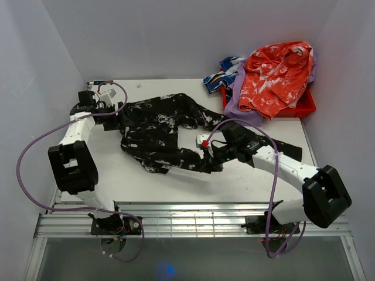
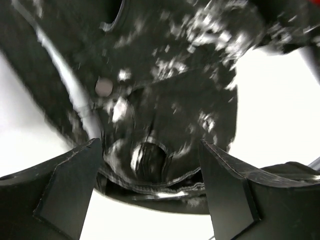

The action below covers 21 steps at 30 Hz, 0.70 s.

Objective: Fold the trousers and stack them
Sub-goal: Flatten the trousers out

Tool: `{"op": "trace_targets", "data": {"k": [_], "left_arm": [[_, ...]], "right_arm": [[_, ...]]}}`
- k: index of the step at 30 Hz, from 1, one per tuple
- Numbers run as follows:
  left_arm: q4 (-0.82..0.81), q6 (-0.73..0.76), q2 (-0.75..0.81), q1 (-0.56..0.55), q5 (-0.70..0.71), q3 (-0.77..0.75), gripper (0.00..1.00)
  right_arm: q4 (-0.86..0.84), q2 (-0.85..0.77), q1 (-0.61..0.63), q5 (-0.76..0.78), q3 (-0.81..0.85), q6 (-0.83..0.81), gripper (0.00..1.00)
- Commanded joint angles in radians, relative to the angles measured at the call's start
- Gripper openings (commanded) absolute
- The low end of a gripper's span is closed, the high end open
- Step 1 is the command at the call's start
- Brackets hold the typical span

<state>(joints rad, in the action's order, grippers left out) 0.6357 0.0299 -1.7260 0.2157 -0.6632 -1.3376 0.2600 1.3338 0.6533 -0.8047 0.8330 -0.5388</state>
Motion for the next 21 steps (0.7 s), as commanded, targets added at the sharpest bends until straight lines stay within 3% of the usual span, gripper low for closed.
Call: {"op": "trace_targets", "data": {"k": [1, 11, 21], "left_arm": [[0.039, 0.024, 0.124, -0.003, 0.152, 0.052, 0.88], [0.079, 0.047, 0.180, -0.041, 0.206, 0.152, 0.83], [0.056, 0.027, 0.177, -0.070, 0.183, 0.193, 0.66]], "right_arm": [[-0.034, 0.036, 0.043, 0.006, -0.005, -0.027, 0.08], [-0.065, 0.142, 0.123, 0.036, 0.060, -0.023, 0.08], [-0.071, 0.228, 0.180, 0.061, 0.130, -0.024, 0.08]]}}
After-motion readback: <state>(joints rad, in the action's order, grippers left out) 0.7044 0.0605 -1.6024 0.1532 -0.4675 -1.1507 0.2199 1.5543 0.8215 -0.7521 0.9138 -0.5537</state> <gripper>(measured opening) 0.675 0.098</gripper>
